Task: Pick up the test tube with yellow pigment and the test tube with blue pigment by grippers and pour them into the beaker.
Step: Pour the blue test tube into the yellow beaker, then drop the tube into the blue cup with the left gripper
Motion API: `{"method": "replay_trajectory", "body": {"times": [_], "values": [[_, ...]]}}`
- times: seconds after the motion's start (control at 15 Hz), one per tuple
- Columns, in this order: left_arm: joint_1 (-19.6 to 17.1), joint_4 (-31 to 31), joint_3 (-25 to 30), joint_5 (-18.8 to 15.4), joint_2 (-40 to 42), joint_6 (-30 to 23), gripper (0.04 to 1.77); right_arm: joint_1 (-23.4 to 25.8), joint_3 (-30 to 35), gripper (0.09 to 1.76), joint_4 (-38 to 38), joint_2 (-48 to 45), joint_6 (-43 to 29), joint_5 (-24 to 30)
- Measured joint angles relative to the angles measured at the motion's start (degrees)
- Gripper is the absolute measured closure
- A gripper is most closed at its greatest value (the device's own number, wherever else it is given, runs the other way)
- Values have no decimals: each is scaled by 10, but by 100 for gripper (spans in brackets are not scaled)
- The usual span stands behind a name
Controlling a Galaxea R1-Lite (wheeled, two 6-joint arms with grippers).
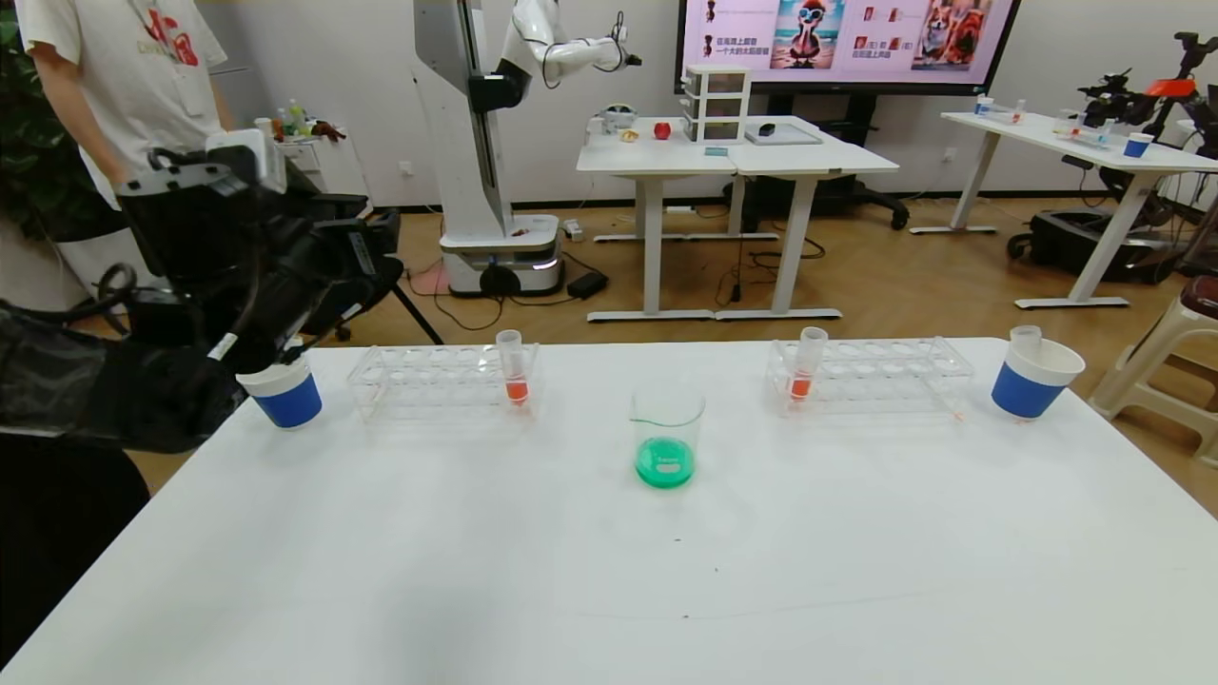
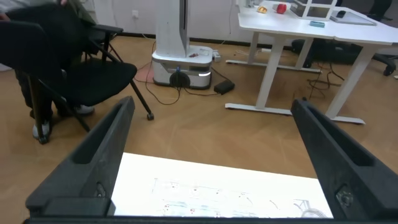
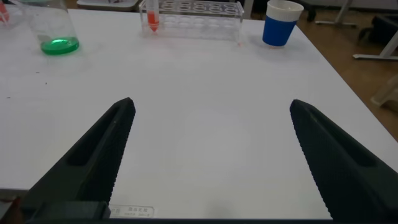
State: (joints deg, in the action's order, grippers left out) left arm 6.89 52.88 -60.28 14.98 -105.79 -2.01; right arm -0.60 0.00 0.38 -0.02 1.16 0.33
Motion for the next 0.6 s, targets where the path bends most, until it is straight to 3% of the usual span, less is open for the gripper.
{"method": "replay_trajectory", "body": {"times": [0.33, 0.6], "values": [[4, -73, 33, -13, 154, 41, 6, 0, 0, 11, 0, 0, 0, 0], [10, -120, 107, -29, 313, 85, 6, 0, 0, 11, 0, 0, 0, 0]]}}
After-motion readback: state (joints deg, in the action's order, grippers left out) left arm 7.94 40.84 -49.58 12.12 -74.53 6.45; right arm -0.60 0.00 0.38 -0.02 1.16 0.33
